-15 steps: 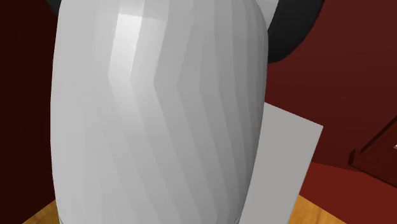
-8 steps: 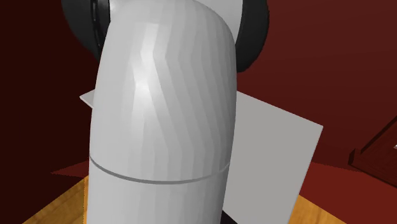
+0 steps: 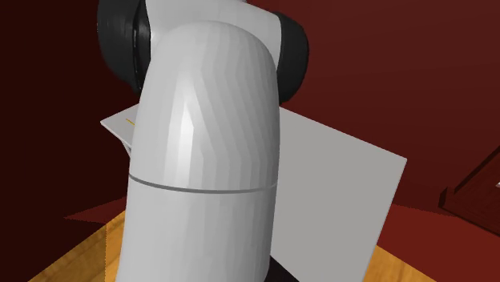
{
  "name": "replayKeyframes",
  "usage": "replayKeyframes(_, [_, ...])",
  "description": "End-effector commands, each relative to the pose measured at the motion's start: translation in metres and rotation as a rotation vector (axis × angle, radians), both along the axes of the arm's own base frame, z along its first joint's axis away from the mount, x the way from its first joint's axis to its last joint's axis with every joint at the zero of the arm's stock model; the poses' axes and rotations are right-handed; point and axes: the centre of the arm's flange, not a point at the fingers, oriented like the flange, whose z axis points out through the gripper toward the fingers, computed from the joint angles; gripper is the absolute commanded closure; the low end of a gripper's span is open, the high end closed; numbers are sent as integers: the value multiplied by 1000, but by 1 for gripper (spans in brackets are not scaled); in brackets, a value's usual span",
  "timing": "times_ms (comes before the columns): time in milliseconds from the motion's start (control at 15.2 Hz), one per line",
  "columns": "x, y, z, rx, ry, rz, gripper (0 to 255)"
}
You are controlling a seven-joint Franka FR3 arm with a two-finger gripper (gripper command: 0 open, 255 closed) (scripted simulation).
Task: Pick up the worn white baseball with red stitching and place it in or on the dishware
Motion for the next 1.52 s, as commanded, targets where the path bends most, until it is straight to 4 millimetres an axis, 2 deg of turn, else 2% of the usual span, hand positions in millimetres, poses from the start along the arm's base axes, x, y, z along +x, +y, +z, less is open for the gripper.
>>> replayKeyframes(0, [-1, 0, -11, 0, 0, 0, 255])
replayKeyframes(528, [-1, 0, -56, 0, 0, 0, 255])
replayKeyframes(1056, [-1, 0, -56, 0, 0, 0, 255])
replayKeyframes(1122, [-1, 0, -56, 0, 0, 0, 0])
replayKeyframes(1452, [-1, 0, -56, 0, 0, 0, 0])
